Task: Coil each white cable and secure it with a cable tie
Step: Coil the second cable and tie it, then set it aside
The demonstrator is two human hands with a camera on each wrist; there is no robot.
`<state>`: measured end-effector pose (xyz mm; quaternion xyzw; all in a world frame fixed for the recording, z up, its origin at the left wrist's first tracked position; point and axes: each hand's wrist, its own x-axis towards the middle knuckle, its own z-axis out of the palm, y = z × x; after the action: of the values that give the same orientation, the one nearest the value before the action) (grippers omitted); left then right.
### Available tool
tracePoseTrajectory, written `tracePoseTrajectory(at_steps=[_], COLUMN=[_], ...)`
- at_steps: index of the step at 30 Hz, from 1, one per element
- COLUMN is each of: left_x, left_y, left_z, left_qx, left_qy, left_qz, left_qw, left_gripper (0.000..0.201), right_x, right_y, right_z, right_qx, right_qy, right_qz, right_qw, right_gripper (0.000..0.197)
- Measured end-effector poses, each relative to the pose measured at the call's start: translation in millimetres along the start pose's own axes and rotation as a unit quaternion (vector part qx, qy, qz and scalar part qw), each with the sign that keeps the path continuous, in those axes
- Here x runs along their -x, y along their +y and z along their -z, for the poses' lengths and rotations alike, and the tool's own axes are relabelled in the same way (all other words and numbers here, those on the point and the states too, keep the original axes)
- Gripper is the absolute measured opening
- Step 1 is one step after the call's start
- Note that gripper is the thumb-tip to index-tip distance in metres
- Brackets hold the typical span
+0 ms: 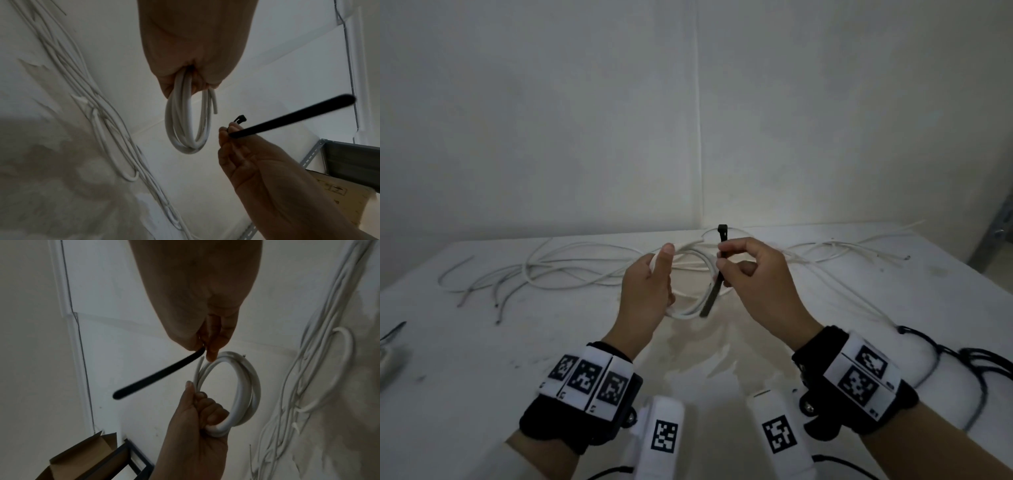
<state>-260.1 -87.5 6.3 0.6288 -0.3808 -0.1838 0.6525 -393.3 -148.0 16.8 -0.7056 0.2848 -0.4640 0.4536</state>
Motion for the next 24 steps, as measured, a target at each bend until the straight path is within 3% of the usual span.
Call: tracePoseTrajectory(at_steps=[5,9,20,24], left_x=[-5.6,-6.9,13.2,13.2], left_y=[-2.5,-4.2,1.3,-2.2], left_z=[12.3,13.6,-3.4,-3.1], left_qx=[-0.003,-0.001,-0.03,-0.042], left_qy=[0.023,0.041,0.022,0.018], left_qz=[-0.008,-0.018,-0.124,-0.123], left_qw=[1.0,0.999,0.992,0.991], left_gripper=[0.042,0.042,0.041,0.036], right_x=[0.4,-0.2,-7.8,-6.7], right_y=[-2.8,-2.0,-5.5,-5.1], right_z=[-17.9,-20.7,-20.4,-20.5], right_qx=[-0.016,0.007,0.031,-0.013], right_qy=[-0.055,-0.067,-0.025,-0.025], right_qz=[-0.004,-0.053,-0.122,-0.132], right_qw=[0.998,0.996,0.992,0.991], right_gripper=[0.025,0.021,0.029,0.034])
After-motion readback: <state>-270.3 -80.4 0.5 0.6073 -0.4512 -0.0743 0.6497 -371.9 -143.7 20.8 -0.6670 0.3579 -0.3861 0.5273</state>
